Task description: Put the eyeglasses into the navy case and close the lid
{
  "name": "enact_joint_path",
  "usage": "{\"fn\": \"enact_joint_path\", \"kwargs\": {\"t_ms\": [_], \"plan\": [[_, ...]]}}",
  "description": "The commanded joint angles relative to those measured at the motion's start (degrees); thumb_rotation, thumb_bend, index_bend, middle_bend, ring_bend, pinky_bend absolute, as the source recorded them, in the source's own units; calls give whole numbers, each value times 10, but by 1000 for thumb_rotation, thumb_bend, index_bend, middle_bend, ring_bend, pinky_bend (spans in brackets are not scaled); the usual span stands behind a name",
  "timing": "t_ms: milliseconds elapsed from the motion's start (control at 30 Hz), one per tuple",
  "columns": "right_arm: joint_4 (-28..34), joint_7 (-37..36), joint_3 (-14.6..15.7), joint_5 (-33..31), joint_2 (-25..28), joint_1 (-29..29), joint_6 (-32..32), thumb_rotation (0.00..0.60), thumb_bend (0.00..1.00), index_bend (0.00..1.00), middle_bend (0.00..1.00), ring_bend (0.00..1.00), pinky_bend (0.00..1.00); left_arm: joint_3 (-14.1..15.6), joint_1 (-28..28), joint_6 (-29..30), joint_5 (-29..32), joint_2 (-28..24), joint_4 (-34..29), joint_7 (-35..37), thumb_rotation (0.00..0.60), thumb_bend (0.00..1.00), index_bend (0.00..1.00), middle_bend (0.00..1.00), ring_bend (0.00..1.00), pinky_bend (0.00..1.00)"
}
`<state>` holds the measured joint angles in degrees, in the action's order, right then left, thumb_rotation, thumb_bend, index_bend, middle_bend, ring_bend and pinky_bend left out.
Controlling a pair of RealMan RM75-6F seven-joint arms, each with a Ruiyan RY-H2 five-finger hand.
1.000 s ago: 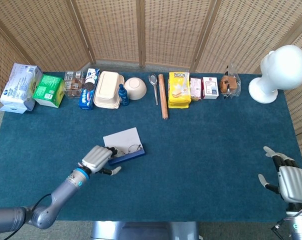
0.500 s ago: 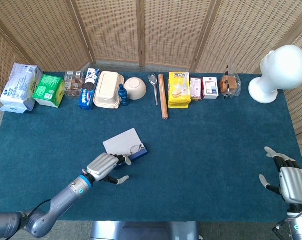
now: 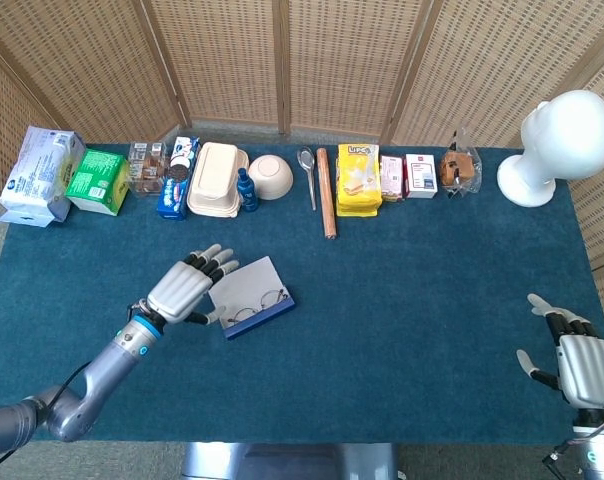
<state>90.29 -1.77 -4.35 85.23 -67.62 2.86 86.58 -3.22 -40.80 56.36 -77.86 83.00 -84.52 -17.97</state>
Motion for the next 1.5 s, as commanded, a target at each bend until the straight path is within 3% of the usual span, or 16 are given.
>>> {"fn": "enact_joint_path", "kwargs": {"t_ms": [33,200,700,1067,1500], "plan": [[2,1,0,0,1,-1,1,600,267,173,318,262,302,6,-5,4,-20,21,43,-16,362,324,40,3,0,81],[4,2,-1,0,3,-2,3,600,266,173,318,262,302,12,-7,9,-36,37,76,-38,365,323,27,0,0,34],[10,-1,0,2,7,-8,11,600,266,174,319,262,305,38,5,8,-55,81,132,-73,366,323,18,0,0,26],[9,-5,0,2,7,-9,12,600,266,174,318,262,305,50,12,8,-71,74,100,-84,373,323,18,0,0,17],[4,-12,1,-1,8,-17,18,600,266,174,318,264,307,40,1,-7,-77,80,40,-68,360,323,17,0,0,17]]}}
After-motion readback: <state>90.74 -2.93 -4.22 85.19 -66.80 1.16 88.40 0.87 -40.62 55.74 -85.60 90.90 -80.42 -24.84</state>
